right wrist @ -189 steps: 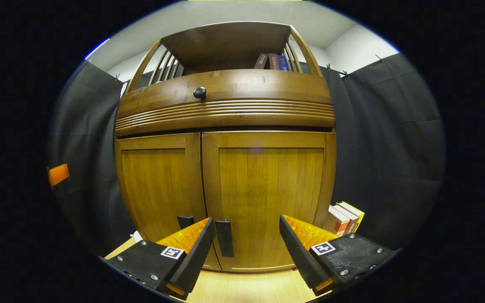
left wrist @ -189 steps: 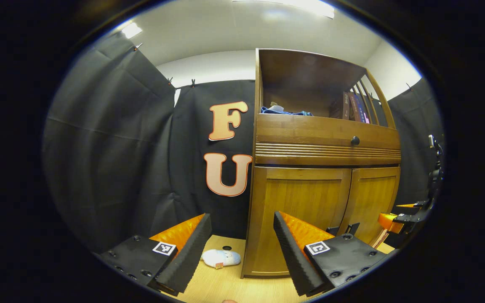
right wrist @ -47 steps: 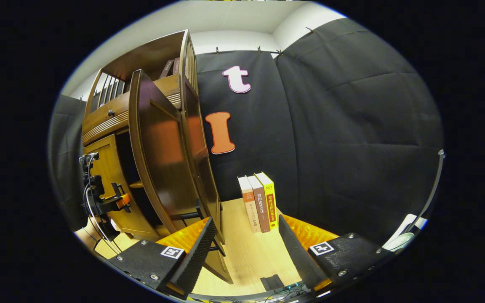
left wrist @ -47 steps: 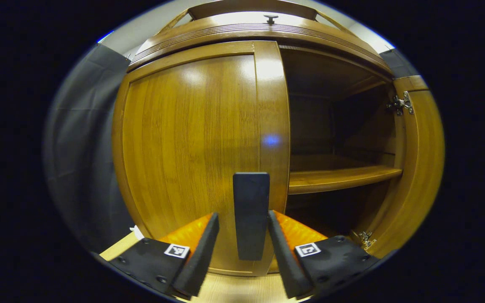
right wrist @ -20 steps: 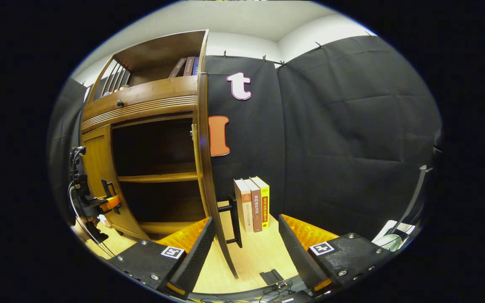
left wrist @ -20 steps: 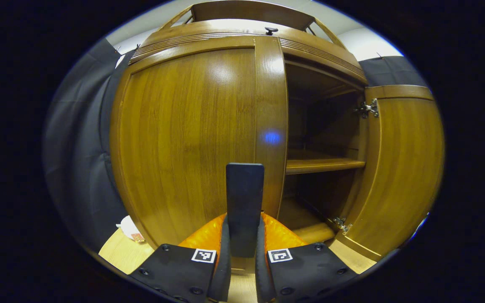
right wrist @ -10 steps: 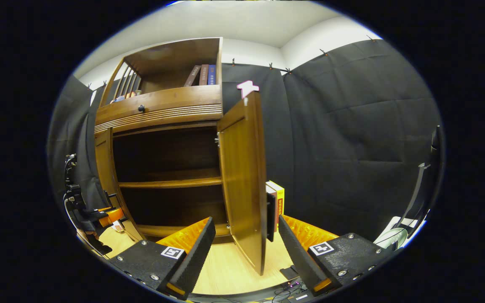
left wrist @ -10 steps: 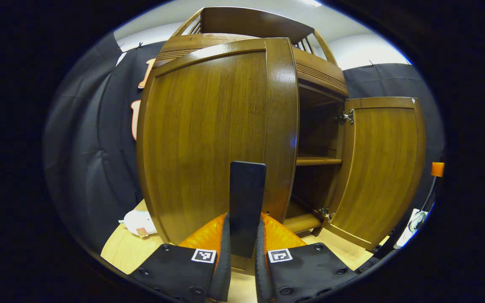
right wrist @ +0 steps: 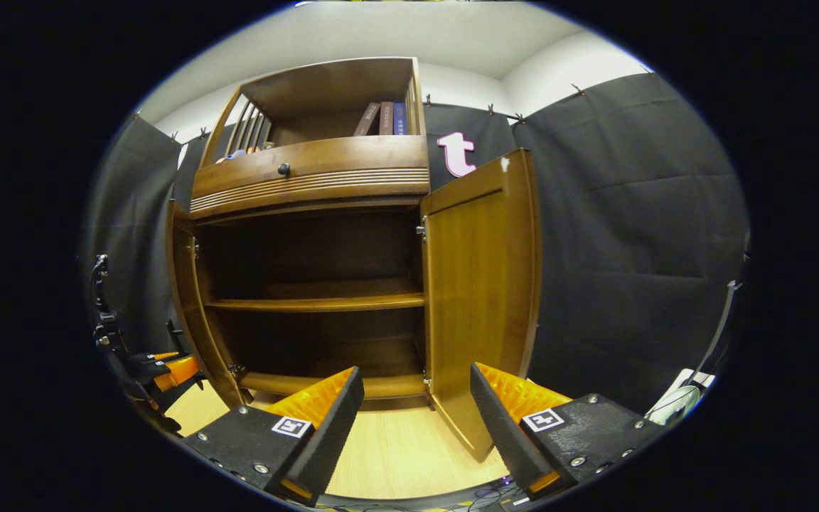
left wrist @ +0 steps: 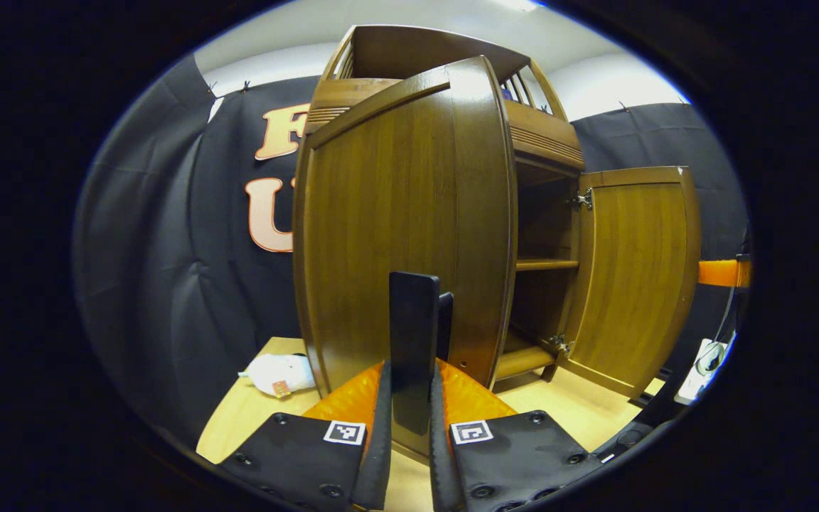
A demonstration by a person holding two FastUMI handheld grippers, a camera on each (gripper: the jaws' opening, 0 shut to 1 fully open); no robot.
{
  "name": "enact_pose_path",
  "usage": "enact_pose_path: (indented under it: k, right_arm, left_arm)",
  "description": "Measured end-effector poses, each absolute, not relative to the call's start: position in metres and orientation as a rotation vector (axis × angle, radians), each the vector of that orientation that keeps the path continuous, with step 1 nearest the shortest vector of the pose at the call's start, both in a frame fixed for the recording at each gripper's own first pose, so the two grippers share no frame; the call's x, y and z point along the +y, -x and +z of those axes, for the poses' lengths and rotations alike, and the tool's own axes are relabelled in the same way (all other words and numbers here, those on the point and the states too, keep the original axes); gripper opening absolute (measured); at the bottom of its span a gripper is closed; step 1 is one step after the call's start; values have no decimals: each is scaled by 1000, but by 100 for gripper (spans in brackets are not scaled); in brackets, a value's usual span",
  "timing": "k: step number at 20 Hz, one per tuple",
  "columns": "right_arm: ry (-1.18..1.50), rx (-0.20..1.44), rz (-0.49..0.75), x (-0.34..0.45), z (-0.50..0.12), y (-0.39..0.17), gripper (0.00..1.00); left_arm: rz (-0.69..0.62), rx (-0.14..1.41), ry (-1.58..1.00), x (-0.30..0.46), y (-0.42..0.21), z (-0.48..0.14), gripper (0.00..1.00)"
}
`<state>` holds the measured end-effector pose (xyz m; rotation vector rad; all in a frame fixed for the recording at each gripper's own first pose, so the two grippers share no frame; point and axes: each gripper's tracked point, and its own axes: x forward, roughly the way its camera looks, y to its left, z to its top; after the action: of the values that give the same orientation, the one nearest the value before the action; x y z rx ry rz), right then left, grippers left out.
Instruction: Open the right door of the double-door shoe cabinet with the right hand, and open the left door with the left hand.
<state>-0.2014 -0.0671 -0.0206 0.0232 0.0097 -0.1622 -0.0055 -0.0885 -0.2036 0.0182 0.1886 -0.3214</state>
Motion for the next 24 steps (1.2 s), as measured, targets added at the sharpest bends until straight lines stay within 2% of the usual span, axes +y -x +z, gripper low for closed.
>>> enact_pose_path:
  k: [2, 3, 4, 5, 6, 7, 8, 10, 17, 20, 21, 22, 24]
  right_arm:
    - [-21, 12, -144, -59, -21, 201, 92]
    - [-24, 11, -135, -55, -21, 201, 92]
    - [-26, 11, -126, -48, -21, 197, 92]
    - [-26, 11, -117, -43, -21, 194, 100]
    - [-24, 13, -108, -38, -21, 192, 92]
    - [-22, 18, -99, -34, -22, 189, 92]
    - [-21, 20, -90, -29, -23, 187, 92]
    - [-20, 24, -73, -20, -24, 185, 92]
    - [-17, 34, -33, 5, -28, 175, 92]
    - [-18, 36, -25, 12, -29, 172, 92]
    - [-20, 36, -22, 15, -29, 171, 92]
    - [-23, 36, -18, 17, -29, 169, 93]
    - [-29, 33, -9, 21, -29, 166, 92]
  left_arm:
    - [-299, 190, -15, -71, 11, -203, 30]
    - [-286, 187, -14, -63, 13, -200, 24]
    - [-276, 188, -23, -55, 14, -202, 26]
    - [-263, 184, -32, -46, 16, -201, 22]
    - [-248, 180, -39, -38, 16, -200, 24]
    - [-227, 182, -44, -28, 17, -199, 26]
    - [-212, 178, -42, -19, 18, -197, 19]
    - [-194, 179, -27, -5, 17, -198, 17]
    - [-170, 178, -42, 29, 13, -196, 18]
    - [-168, 181, -20, 42, 11, -194, 4]
    - [-172, 182, -10, 45, 10, -192, 12]
    - [-178, 184, -14, 48, 9, -194, 3]
    - [-185, 181, -25, 55, 8, -193, 3]
